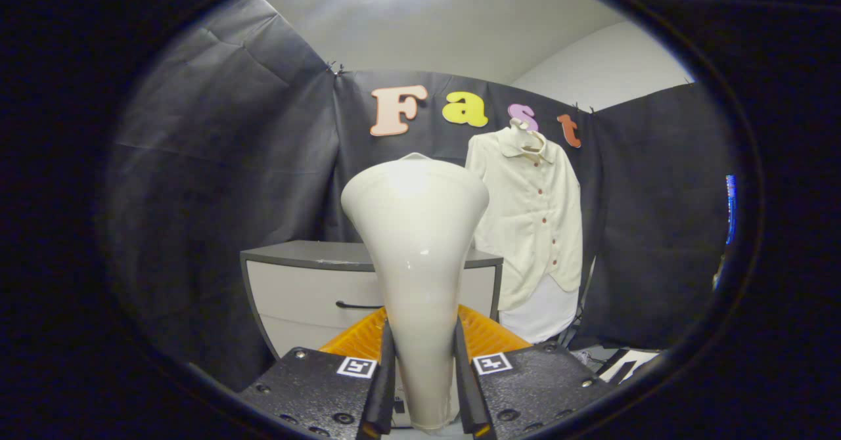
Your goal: Iron the clothes twice with a garment steamer, once on the left side and once on the right side.
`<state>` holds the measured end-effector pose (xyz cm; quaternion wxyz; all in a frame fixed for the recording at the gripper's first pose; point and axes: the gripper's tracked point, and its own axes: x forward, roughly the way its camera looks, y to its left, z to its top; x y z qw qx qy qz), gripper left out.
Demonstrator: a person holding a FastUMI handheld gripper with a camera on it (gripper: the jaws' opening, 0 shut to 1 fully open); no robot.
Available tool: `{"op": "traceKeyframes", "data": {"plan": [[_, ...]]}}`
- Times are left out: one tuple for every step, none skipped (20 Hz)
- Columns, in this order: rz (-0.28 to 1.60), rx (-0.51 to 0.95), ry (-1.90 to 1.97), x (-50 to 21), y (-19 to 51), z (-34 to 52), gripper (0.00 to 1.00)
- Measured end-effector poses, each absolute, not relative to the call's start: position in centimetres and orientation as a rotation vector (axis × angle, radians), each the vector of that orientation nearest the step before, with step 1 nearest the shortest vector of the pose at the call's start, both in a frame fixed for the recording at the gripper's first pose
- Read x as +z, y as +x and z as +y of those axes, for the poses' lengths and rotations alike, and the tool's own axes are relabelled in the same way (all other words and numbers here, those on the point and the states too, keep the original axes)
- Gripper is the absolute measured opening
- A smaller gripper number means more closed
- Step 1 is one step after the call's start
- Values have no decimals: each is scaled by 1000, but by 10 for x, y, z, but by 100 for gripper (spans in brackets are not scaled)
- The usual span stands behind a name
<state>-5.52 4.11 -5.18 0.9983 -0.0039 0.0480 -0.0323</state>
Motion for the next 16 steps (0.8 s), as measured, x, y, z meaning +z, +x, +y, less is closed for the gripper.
{"op": "traceKeyframes", "data": {"plan": [[106,-83,-24,-57,-58,39,39],[111,-91,-37,-64,-61,40,39],[106,-94,-45,-69,-64,42,40],[95,-101,-47,-74,-66,41,40],[94,-115,-47,-80,-68,37,40],[93,-134,-43,-88,-69,33,39],[103,-149,-33,-97,-71,29,39],[98,-163,-22,-101,-72,26,39],[101,-179,-7,-101,-70,22,39],[112,-184,-5,-105,-68,22,39],[94,-175,-23,-102,-66,23,39],[94,-166,-24,-103,-65,25,40],[91,-167,-17,-105,-64,25,40],[92,-177,-13,-107,-63,21,40],[96,-182,-8,-109,-62,20,40],[93,-180,-5,-110,-62,23,40]]}}
